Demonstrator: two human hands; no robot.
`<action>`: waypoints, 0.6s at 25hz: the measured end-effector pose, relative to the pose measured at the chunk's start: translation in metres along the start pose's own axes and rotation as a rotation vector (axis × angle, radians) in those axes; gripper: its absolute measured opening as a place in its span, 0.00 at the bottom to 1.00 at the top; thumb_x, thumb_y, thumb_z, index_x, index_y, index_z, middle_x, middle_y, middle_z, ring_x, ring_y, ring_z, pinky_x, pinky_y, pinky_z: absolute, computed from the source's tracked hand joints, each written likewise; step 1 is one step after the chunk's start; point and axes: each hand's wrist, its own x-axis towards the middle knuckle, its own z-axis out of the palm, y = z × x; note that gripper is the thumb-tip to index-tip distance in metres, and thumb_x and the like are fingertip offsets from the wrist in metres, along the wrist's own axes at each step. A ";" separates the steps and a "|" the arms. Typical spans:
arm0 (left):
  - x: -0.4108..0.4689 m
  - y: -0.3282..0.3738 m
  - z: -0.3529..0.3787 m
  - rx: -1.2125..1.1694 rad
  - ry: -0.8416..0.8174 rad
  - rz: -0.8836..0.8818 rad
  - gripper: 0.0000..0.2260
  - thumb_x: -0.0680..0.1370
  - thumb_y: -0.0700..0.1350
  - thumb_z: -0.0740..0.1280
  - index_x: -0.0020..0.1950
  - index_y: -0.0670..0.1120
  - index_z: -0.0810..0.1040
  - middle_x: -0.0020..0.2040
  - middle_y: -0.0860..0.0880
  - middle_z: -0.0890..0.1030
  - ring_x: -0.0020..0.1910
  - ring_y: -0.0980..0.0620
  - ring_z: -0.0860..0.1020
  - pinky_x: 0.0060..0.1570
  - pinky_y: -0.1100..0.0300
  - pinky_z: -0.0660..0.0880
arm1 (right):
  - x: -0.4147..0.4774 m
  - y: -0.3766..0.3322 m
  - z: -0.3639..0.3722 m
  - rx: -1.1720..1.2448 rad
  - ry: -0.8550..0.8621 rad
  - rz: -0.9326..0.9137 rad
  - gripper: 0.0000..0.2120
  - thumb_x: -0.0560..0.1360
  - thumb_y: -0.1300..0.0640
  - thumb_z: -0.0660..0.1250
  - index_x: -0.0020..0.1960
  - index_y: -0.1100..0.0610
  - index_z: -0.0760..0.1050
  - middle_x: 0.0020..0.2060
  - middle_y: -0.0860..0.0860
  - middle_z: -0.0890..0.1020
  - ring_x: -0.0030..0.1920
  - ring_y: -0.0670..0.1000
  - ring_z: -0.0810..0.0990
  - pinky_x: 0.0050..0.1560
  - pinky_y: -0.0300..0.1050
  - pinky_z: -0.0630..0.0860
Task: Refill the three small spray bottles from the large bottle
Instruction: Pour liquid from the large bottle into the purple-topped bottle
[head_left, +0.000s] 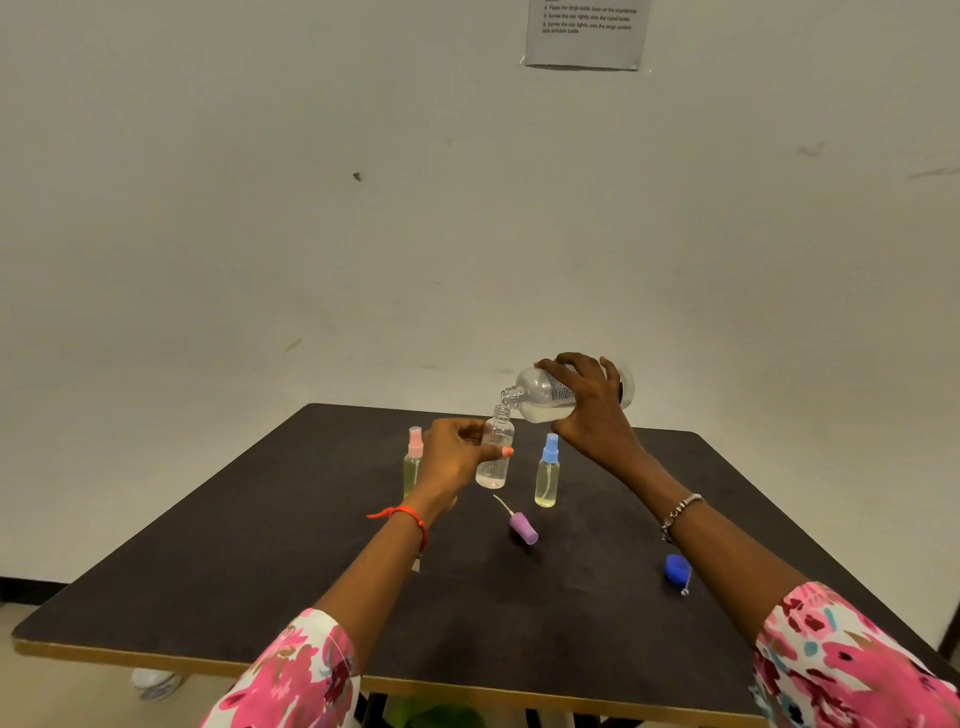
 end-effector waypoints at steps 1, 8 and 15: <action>0.000 0.000 0.000 -0.006 -0.002 0.002 0.19 0.66 0.37 0.75 0.56 0.40 0.79 0.51 0.45 0.82 0.48 0.52 0.79 0.43 0.66 0.74 | 0.000 0.000 0.000 0.002 0.005 0.000 0.30 0.63 0.66 0.73 0.64 0.57 0.72 0.61 0.58 0.74 0.65 0.56 0.69 0.72 0.59 0.49; -0.001 0.000 0.001 0.008 -0.007 -0.003 0.20 0.66 0.38 0.75 0.57 0.41 0.78 0.55 0.43 0.81 0.49 0.53 0.77 0.51 0.58 0.75 | -0.001 0.001 0.000 -0.008 -0.002 0.003 0.30 0.63 0.66 0.73 0.64 0.57 0.72 0.61 0.59 0.74 0.65 0.56 0.69 0.72 0.59 0.49; -0.004 0.001 0.000 0.010 -0.013 0.006 0.20 0.67 0.37 0.74 0.58 0.40 0.78 0.55 0.43 0.81 0.50 0.52 0.77 0.49 0.60 0.74 | -0.001 0.000 0.001 0.003 0.005 -0.005 0.29 0.64 0.66 0.73 0.63 0.57 0.72 0.60 0.59 0.74 0.65 0.57 0.69 0.71 0.60 0.49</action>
